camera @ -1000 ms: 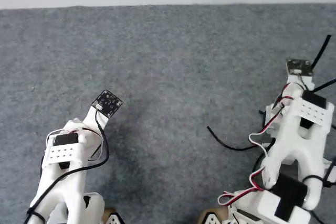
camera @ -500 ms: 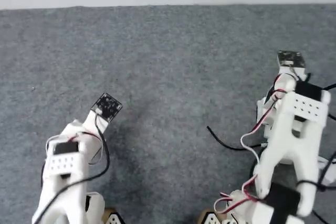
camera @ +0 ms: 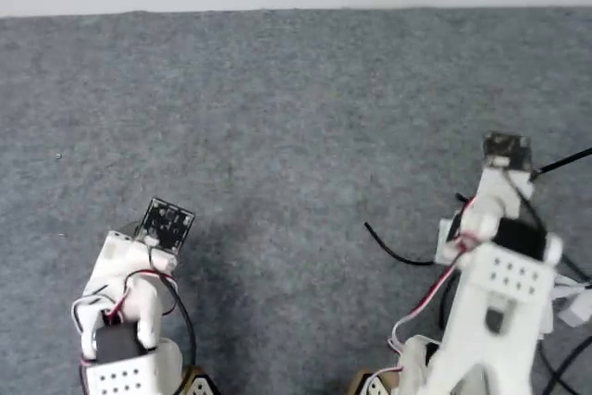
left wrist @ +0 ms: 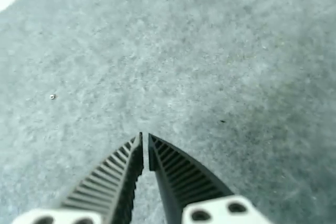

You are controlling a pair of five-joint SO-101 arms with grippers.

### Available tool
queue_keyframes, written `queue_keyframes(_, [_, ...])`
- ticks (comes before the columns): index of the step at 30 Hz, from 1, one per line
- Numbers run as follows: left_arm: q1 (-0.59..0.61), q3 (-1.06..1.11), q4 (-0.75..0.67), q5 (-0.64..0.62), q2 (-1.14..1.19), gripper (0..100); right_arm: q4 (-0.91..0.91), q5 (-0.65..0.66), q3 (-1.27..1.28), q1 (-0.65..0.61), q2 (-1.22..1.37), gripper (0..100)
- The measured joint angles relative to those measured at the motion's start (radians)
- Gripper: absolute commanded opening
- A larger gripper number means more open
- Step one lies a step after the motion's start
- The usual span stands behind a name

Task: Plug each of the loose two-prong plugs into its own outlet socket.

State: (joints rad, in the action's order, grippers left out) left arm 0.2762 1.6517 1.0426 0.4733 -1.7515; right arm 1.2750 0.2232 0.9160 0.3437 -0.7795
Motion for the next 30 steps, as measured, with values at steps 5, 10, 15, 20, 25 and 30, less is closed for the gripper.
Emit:
queue_keyframes(5, [-0.002, -0.002, 0.071, -0.041, -0.043, 1, -0.087, 0.040, 0.204, -0.054, -0.091, 0.8])
queue_keyframes(10, [-0.002, 0.011, 0.074, -0.207, -0.051, 1, -0.109, -0.052, 0.342, -0.160, -0.118, 0.8])
queue_keyframes(15, [0.000, 0.009, 0.115, -0.393, -0.051, 1, -0.141, -0.126, 0.416, -0.222, -0.121, 0.9])
queue_keyframes(20, [0.000, 0.038, 0.120, -0.423, -0.051, 1, -0.252, -0.137, 0.514, -0.219, -0.124, 0.9])
queue_keyframes(25, [0.000, 0.040, 0.123, -0.427, -0.051, 1, -0.279, -0.140, 0.540, -0.216, -0.144, 0.9])
queue_keyframes(30, [0.000, 0.040, 0.150, -0.428, -0.051, 1, -0.282, -0.140, 0.540, -0.216, -0.144, 0.9])
